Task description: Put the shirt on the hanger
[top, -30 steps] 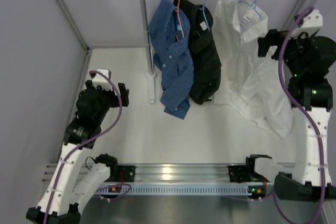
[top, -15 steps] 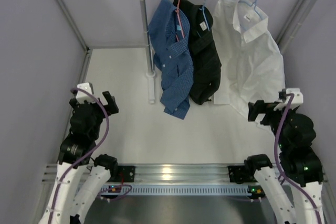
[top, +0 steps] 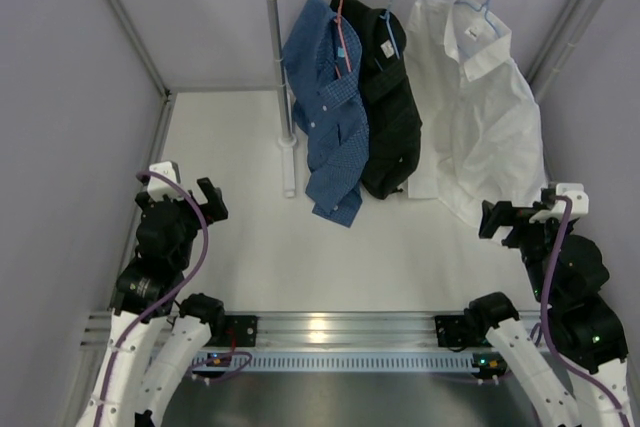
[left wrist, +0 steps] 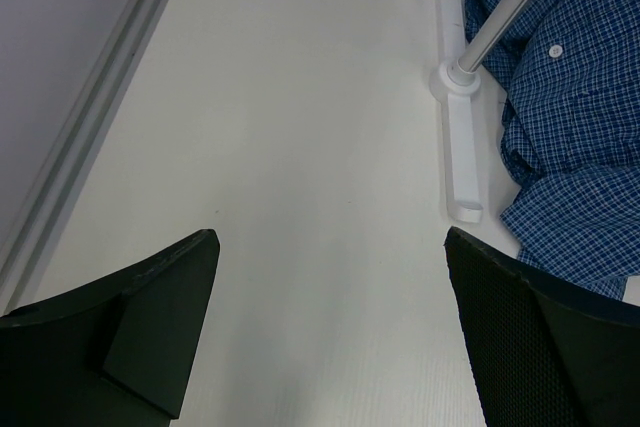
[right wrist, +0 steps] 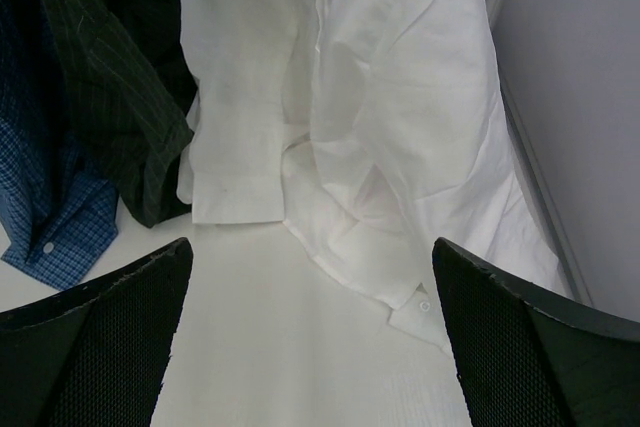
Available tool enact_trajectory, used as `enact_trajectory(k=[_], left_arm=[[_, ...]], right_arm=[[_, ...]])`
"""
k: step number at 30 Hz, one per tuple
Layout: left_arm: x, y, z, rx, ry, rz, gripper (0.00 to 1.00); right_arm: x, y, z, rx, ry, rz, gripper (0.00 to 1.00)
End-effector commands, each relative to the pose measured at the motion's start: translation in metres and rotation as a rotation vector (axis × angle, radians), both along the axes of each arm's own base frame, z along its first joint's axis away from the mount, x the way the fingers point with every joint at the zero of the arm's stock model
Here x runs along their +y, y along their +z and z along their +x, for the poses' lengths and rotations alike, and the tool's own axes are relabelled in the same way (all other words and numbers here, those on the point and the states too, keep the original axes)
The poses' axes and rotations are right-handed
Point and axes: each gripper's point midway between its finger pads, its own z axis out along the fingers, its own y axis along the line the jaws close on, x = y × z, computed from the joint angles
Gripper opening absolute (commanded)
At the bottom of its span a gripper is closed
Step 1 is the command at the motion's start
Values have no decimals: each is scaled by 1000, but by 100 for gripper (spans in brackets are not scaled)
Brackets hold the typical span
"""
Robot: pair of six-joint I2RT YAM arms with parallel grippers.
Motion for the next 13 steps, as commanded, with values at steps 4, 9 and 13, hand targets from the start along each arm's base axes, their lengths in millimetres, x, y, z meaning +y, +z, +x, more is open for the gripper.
enact_trajectory(k=[4,9,13], left_arm=[[-3,-1,2,-4,-11,-14,98],[-3,0,1,-13,-13,-16,98],[-3,0,1,-11,-16,-14,98]], right_arm=[[-1,7,0,-41,-9,24,99],[1,5,4,-30,-5,20,100],[3,7,5,-32,1,19,99]])
